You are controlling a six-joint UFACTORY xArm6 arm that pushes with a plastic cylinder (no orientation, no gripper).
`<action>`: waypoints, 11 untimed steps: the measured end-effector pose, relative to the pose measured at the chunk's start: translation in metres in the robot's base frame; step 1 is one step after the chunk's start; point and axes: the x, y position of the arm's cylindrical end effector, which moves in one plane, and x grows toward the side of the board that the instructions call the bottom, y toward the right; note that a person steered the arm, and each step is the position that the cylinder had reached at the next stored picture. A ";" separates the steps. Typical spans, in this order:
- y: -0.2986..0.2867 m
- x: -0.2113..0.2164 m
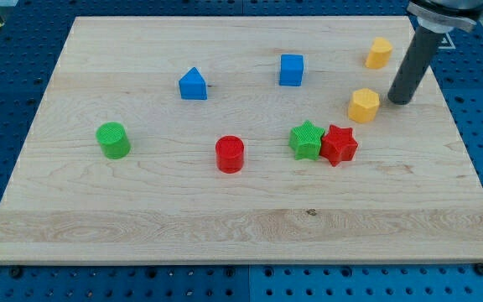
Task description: Slightly move the yellow hexagon downwards
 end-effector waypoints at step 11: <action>-0.053 -0.001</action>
